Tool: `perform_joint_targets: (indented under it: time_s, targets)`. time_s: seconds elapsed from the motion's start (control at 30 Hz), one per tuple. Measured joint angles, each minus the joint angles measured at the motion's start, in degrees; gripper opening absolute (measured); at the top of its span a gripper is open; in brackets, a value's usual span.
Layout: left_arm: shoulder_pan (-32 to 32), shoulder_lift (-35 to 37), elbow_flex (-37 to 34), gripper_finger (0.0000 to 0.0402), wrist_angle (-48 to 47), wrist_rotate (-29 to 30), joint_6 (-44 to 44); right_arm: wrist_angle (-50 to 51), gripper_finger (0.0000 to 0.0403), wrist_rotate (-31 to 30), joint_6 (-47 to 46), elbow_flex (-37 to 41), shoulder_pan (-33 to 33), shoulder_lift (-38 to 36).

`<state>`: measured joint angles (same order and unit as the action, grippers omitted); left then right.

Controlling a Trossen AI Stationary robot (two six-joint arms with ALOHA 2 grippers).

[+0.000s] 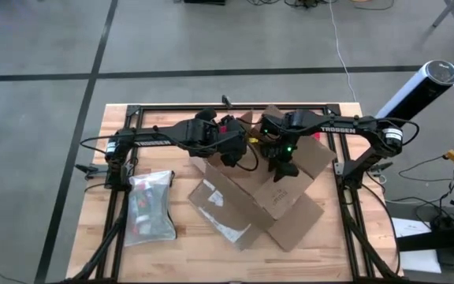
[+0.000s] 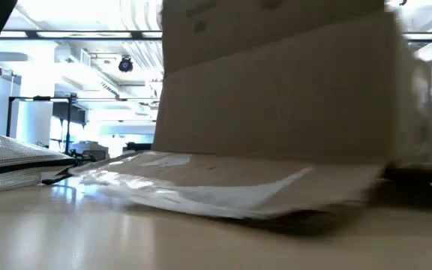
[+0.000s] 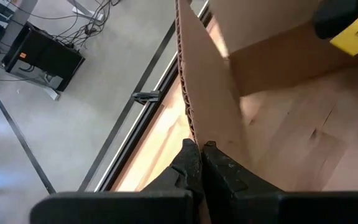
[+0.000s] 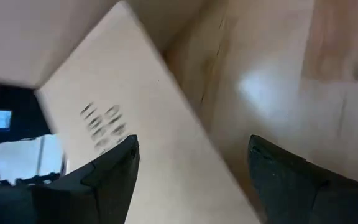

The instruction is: Unpack boxes

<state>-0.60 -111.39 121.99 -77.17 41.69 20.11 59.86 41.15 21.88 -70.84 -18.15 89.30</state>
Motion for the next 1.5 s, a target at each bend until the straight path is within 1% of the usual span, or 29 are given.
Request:
perform_joint_targets:
  time_s: [0.13,0.33,0.47,0.63,0.73,0.9,1.07,1.2,1.27,1.4,1.47,1.5]
  targets:
    - [0.0,1.41,0.0,0.0,-0.2,-0.12,-0.1,-0.76,0.0271,-3.64,1.21,-1.85,-0.32,0.0]
    - [-0.11,4.41,0.0,0.0,-0.15,-0.56,-1.29,-2.98,0.027,-4.05,0.6,-5.16,-2.17,-0.02]
    - [-0.23,4.74,0.0,0.0,0.47,-2.39,-4.16,-4.24,0.0273,-4.03,0.5,-7.62,-3.46,-0.03]
    - [-0.59,4.83,0.0,0.0,1.83,-5.17,-8.48,-4.68,0.0273,-3.7,0.86,-8.27,-4.02,0.45]
    - [-0.73,4.94,0.0,0.0,3.44,-5.58,-9.96,-3.79,0.027,-3.51,1.12,-8.23,-3.96,1.75]
    - [-0.72,5.54,0.0,0.0,5.68,-6.78,-12.13,-2.36,0.0272,0.86,0.75,-8.2,-3.55,4.44]
    - [-0.72,6.05,0.0,0.0,5.7,-6.91,-12.15,-0.38,0.0271,2.33,1.77,-8.2,-2.34,7.02]
    - [-0.72,6.74,0.0,0.0,5.43,-6.96,-12.15,1.94,0.027,7.95,1.69,-8.2,-1.13,8.45]
    - [-0.72,6.77,0.0,0.0,4.93,-7.16,-12.14,2.88,0.027,9.34,1.78,-8.2,-0.31,8.85]
    - [-0.61,6.77,0.0,0.0,3.51,-7.23,-12.13,4.32,0.027,9.86,2.61,-8.2,0.95,9.07]
    - [-0.49,6.77,-0.25,0.0,2.63,-7.15,-11.79,4.28,0.027,8.67,2.44,-8.2,1.03,9.05]
    - [-0.45,6.77,-0.35,0.0,2.16,-6.91,-11.47,4.16,0.0269,7.07,1.99,-8.18,1.05,8.97]
